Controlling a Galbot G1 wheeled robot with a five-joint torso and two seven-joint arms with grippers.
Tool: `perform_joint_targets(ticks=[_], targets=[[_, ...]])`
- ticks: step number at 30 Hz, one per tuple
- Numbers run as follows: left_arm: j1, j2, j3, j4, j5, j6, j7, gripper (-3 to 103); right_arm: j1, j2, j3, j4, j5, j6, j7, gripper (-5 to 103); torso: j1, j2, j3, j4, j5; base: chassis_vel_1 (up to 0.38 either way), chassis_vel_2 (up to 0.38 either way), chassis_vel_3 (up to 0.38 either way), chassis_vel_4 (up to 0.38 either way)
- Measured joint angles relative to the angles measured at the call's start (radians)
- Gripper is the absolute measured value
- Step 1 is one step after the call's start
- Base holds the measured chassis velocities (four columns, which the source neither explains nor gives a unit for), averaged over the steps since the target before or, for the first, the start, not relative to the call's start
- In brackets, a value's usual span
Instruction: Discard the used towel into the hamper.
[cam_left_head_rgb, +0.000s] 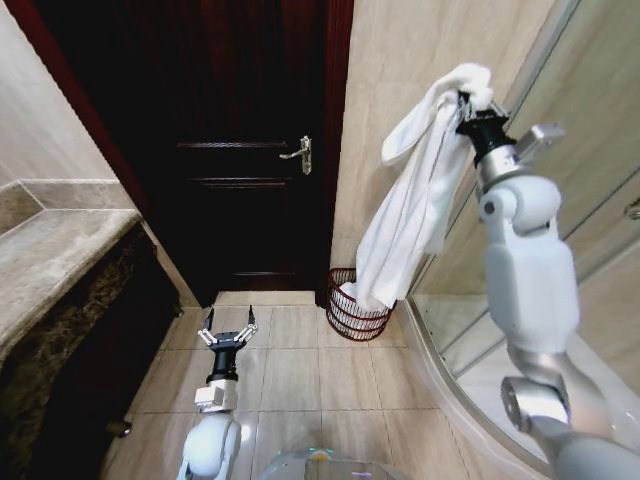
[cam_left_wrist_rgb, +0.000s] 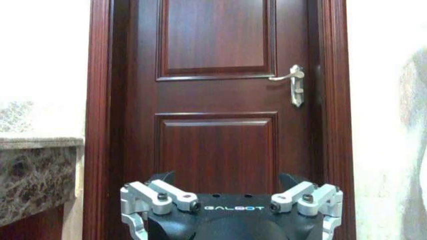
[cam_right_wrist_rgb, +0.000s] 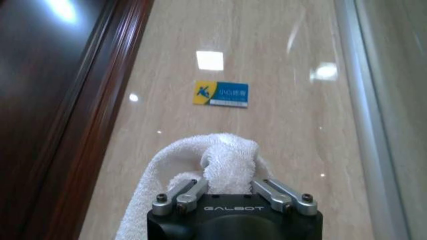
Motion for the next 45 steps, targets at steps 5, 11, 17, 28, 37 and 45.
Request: perform_joint_targets(ticks=[5,11,17,28,37,45], targets=[[0.010,0.003,-0.010,-0.014,0.000,-0.008,0.000,100,0.082,0.030,-0.050,-0.113,0.000,0.017,0.000,13,0.000,-0.001,0.000,0.0003,0.0010,0.000,0.000,0.000,0.000],[0.015,0.003,-0.026,-0.029,-0.001,-0.008,0.001,100,0.182,0.075,-0.085,-0.254,-0.031,0.051,-0.003,13,-0.001,-0.002,-0.001,0.0003,0.0008,0.000,0.000,0.000,0.000],[0.020,0.002,-0.035,-0.036,-0.004,-0.011,0.002,100,0.272,0.098,-0.096,-0.324,-0.077,0.061,-0.009,13,-0.001,-0.002,-0.002,-0.0001,0.0002,0.000,0.000,0.000,0.000],[0.027,-0.006,-0.046,-0.037,-0.005,-0.025,0.004,100,0.200,0.114,-0.101,-0.326,-0.092,0.059,-0.014,13,-0.001,-0.003,-0.002,0.0001,0.0009,0.000,0.000,0.000,0.000],[0.028,-0.013,-0.044,-0.032,-0.008,-0.046,0.005,100,0.080,0.116,-0.088,-0.321,-0.092,0.070,-0.022,13,-0.002,-0.004,-0.002,-0.0001,0.0009,0.000,0.000,0.000,0.000],[0.026,-0.014,-0.026,-0.030,-0.006,-0.054,0.005,100,0.017,0.150,-0.087,-0.357,-0.118,0.117,-0.027,13,-0.002,-0.004,-0.002,0.0002,0.0003,0.000,0.000,0.000,0.000]])
